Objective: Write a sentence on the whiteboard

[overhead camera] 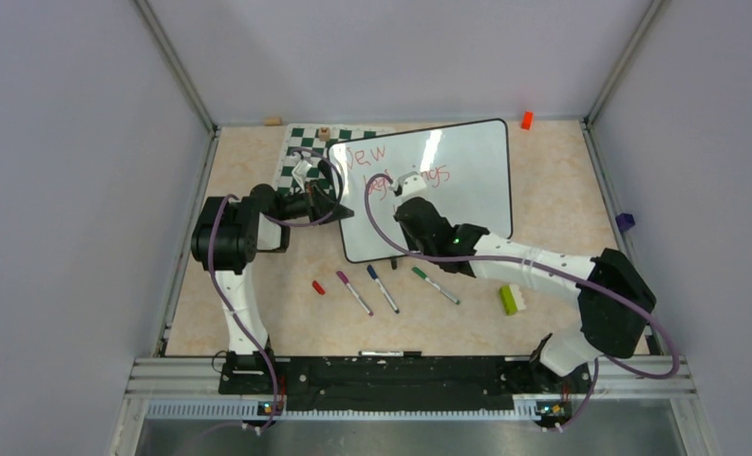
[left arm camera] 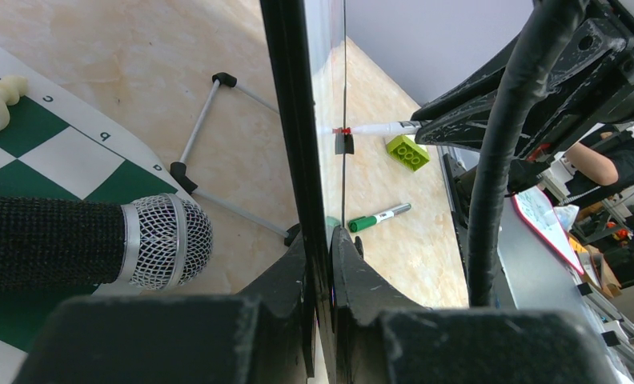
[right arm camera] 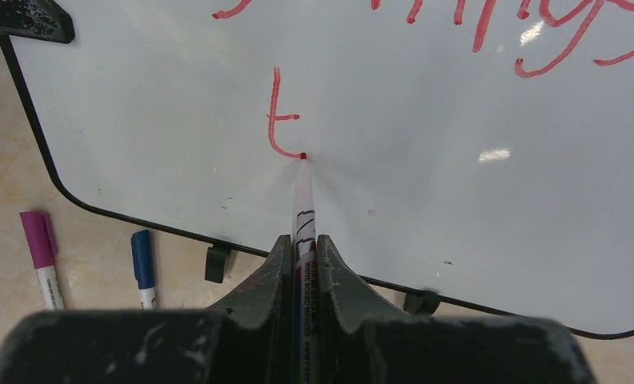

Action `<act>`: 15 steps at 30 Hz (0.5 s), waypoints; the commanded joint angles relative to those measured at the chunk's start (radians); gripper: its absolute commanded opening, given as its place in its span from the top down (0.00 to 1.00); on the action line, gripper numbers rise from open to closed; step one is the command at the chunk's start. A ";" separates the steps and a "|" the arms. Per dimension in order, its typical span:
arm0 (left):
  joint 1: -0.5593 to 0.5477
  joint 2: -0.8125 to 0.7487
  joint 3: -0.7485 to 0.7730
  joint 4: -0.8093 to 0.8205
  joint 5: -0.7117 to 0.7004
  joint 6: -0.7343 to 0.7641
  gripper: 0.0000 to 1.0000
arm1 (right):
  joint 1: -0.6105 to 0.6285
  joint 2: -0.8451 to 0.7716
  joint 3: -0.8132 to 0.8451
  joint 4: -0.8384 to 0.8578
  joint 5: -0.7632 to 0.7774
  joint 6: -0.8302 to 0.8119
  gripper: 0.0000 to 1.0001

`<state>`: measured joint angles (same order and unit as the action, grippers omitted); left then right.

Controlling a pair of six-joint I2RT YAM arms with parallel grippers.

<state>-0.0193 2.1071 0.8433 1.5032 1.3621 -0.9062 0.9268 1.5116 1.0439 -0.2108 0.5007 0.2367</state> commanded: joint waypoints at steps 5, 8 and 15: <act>0.007 -0.004 -0.013 0.115 0.056 0.154 1.00 | -0.005 -0.104 0.058 -0.005 0.034 -0.009 1.00; 0.008 -0.005 -0.013 0.116 0.055 0.155 1.00 | -0.025 -0.120 0.049 -0.004 0.013 -0.005 1.00; 0.007 -0.006 -0.015 0.116 0.056 0.156 1.00 | -0.049 -0.102 0.048 0.002 -0.024 -0.006 1.00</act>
<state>-0.0193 2.1071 0.8433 1.5036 1.3632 -0.9058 0.8883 1.4220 1.0492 -0.2287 0.5018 0.2359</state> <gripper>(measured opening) 0.112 0.093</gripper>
